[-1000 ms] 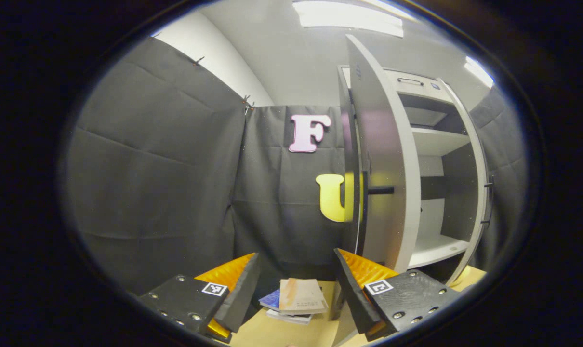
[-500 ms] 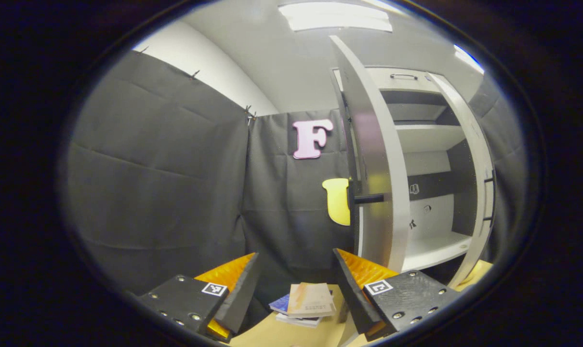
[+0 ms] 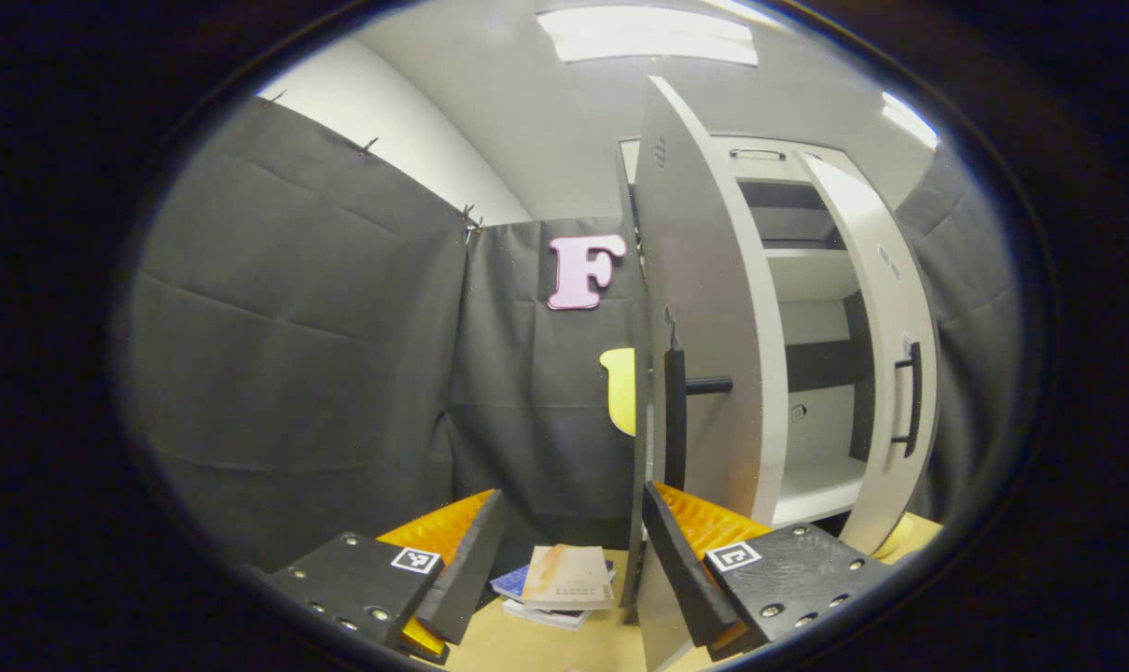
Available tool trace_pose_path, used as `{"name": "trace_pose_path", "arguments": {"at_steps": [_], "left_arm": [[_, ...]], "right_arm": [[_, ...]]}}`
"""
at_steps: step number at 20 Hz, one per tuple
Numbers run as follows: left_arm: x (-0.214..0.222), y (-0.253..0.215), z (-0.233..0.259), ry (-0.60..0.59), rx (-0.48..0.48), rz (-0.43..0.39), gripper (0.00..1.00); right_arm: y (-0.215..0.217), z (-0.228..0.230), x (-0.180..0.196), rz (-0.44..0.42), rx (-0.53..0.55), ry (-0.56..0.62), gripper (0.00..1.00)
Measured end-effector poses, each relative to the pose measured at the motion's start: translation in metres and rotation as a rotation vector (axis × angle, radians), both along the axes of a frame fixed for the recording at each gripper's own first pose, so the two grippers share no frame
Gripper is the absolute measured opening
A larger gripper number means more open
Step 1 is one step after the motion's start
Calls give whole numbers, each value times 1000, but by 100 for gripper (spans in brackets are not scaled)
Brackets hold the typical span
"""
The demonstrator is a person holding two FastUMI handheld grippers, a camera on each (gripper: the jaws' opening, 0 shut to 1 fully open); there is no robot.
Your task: Grasp the bottle in the cabinet with the left hand and place it on the coaster, then close the right door with the right hand and the left door with the left hand.
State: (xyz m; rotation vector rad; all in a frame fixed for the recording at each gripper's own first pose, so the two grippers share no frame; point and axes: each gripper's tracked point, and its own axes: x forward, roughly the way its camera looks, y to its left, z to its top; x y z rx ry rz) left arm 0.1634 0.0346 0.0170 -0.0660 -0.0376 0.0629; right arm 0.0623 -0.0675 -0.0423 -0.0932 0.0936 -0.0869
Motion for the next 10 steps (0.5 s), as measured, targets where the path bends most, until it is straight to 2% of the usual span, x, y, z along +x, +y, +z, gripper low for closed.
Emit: {"name": "trace_pose_path", "arguments": {"at_steps": [1, 2, 3, 4, 10], "left_arm": [[-1, -5, 0, -2, -3, -2, 94], [0, -10, 1, -2, -6, -3, 94], [1, -16, 2, -3, -7, -5, 94], [0, -23, 3, -4, -6, -11, 94], [-4, -52, 6, -17, -13, -32, 94]], "right_arm": [[-4, 0, 0, 0, -4, 0, 93], [-9, 0, -1, 1, -5, 1, 96], [-13, -1, -1, 1, -2, 1, 93], [-17, -2, -1, 0, 3, 5, 96], [-34, -5, -4, -10, 11, 13, 96]]}}
